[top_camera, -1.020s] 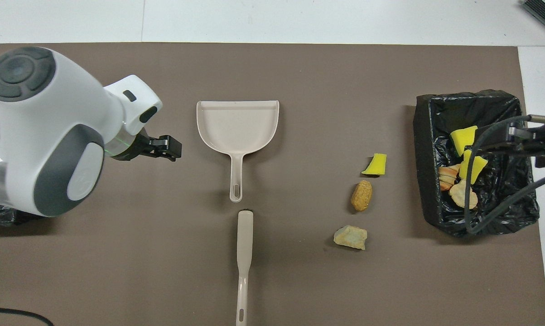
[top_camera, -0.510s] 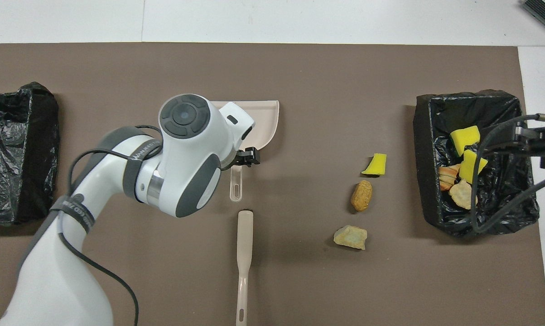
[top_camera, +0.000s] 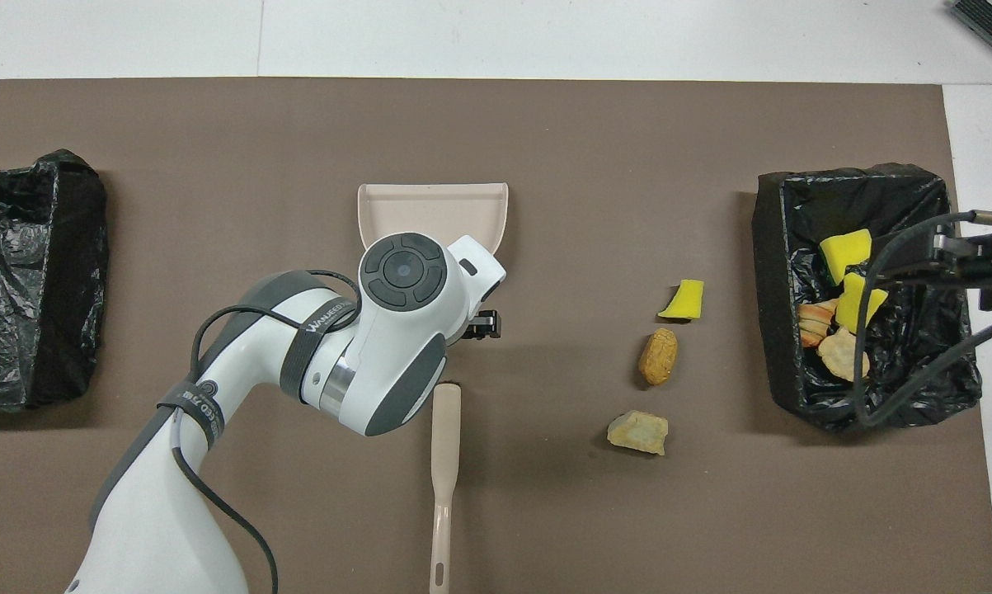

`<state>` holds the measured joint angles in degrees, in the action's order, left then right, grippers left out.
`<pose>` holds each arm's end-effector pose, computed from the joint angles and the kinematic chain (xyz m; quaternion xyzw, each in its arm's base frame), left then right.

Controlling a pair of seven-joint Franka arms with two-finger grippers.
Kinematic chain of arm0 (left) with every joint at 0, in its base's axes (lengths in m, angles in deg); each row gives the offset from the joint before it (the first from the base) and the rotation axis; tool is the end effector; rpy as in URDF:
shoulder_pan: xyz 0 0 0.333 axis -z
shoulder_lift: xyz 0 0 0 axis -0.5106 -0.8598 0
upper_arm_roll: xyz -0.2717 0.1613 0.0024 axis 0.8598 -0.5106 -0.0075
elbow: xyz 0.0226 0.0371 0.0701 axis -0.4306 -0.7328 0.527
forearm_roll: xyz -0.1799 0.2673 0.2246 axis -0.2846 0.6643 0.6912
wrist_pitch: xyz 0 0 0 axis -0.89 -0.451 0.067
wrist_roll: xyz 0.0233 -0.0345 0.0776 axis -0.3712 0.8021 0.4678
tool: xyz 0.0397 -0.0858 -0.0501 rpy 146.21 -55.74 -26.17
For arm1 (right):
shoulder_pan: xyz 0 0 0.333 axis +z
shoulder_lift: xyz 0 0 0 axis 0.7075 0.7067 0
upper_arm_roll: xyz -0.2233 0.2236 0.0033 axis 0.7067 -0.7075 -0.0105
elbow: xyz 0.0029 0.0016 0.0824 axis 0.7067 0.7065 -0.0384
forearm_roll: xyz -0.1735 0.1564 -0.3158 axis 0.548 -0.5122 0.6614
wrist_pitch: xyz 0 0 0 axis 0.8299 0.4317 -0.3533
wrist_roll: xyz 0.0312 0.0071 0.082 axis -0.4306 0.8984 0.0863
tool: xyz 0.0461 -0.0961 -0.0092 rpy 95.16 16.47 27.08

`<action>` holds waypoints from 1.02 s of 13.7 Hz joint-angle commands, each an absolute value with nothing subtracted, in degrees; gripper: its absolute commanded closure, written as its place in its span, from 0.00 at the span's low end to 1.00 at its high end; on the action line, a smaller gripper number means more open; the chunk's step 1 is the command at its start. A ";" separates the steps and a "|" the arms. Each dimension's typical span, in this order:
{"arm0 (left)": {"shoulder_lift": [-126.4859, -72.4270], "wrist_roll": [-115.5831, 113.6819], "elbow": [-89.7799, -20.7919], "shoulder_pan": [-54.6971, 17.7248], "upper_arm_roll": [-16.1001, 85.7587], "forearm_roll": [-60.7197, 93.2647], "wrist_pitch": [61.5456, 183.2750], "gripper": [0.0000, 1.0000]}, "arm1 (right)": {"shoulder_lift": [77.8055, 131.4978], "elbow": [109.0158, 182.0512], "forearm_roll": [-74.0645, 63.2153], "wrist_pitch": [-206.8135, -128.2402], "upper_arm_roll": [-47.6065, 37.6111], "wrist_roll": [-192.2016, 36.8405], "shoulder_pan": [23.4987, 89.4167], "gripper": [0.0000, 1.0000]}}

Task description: Sweep and dump trash in bin

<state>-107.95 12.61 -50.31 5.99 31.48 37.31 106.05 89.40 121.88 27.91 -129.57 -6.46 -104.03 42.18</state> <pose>0.5073 -0.3781 0.3616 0.9985 -0.0449 -0.0211 0.0222 0.5307 0.0481 0.6903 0.9933 -0.1128 0.0003 0.0240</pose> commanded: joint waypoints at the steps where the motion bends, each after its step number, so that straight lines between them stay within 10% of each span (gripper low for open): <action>1: -105.74 11.74 -53.05 6.21 30.66 38.25 106.90 0.52 | 87.91 124.12 26.22 -129.12 -6.59 -102.99 41.78 0.00; 6: -105.92 10.59 -53.05 4.28 30.66 38.07 106.90 1.00 | 86.15 127.12 24.37 -132.45 -6.50 -103.34 41.87 0.00; 14: -103.03 -11.61 -48.57 -4.93 30.04 37.98 100.31 1.00 | 72.19 148.18 19.72 -135.96 -8.08 -103.43 45.36 0.00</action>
